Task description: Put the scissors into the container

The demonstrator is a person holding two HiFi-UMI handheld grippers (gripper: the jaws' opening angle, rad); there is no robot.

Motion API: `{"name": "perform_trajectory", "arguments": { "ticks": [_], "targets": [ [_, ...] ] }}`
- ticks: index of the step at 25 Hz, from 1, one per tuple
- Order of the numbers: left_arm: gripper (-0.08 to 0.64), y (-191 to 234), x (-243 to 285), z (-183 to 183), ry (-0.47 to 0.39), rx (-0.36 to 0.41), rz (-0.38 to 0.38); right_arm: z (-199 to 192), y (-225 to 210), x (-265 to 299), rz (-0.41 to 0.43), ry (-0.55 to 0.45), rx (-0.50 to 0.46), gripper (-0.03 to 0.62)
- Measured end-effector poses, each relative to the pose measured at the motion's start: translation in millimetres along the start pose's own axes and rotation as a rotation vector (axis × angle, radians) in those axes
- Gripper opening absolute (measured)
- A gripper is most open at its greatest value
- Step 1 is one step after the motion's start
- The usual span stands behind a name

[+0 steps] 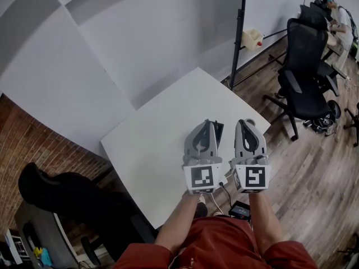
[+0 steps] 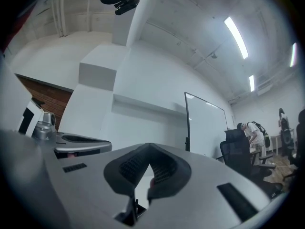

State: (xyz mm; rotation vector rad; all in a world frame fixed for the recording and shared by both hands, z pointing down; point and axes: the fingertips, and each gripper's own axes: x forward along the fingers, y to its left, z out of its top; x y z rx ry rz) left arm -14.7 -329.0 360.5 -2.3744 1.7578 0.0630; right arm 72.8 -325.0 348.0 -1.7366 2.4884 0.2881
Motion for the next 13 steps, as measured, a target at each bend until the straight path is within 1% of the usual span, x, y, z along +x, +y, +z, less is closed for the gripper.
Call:
{"name": "perform_trajectory", "arguments": {
  "ticks": [3, 6, 10, 13],
  "targets": [
    [0.012, 0, 0, -1, 0.003, -0.007, -0.001, 6, 2, 2, 0.002, -0.003, 0.01, 0.008],
    [0.012, 3, 0, -3, 0.008, -0.014, 0.003, 4, 2, 3, 0.003, 0.002, -0.002, 0.008],
    [0.012, 7, -3, -6, 0.017, 0.026, 0.011, -1, 1, 1, -0.003, 0.014, -0.01, 0.008],
    [0.012, 10, -5, -6, 0.012, 0.025, 0.019, 3, 3, 3, 0.0, 0.007, -0.001, 0.008]
  ]
}}
